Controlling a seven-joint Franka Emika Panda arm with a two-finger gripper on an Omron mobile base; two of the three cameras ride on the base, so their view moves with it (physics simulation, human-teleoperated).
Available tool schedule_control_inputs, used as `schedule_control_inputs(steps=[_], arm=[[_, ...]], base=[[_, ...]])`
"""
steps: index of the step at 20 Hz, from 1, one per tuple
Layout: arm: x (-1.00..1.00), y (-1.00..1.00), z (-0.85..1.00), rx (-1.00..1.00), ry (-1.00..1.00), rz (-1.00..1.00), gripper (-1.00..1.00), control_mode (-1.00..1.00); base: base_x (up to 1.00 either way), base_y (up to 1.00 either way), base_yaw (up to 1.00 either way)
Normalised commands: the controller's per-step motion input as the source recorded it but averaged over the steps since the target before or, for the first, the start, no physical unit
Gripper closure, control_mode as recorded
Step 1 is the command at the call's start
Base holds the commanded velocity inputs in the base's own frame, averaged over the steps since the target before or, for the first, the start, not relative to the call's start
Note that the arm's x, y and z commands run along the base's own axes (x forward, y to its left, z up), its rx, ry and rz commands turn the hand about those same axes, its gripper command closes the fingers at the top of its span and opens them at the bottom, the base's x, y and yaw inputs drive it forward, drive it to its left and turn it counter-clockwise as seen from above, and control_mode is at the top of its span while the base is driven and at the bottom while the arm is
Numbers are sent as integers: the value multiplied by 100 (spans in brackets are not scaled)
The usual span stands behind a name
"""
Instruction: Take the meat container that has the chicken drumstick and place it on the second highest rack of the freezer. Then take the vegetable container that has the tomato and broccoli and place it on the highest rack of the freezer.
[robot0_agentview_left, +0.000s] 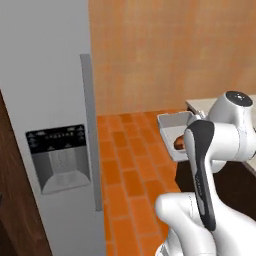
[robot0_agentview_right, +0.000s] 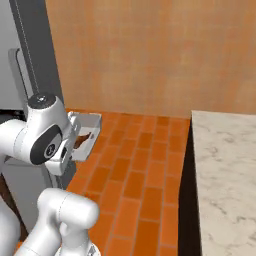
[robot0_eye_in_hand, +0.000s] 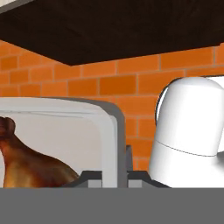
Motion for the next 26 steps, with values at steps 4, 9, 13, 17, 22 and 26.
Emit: schedule_control_inputs(steps=[4,9,13,17,22,26], arm=[[0,0,0,0,0,0,100,100],[0,0,0,0,0,0,100,100],[0,0,0,0,0,0,100,100],[0,0,0,0,0,0,100,100],[0,0,0,0,0,0,100,100],[0,0,0,0,0,0,100,100]], base=[[100,-54,0],[100,-35,0],[99,-43,0],[98,-33,0],[100,-32,0],[88,-23,13]])
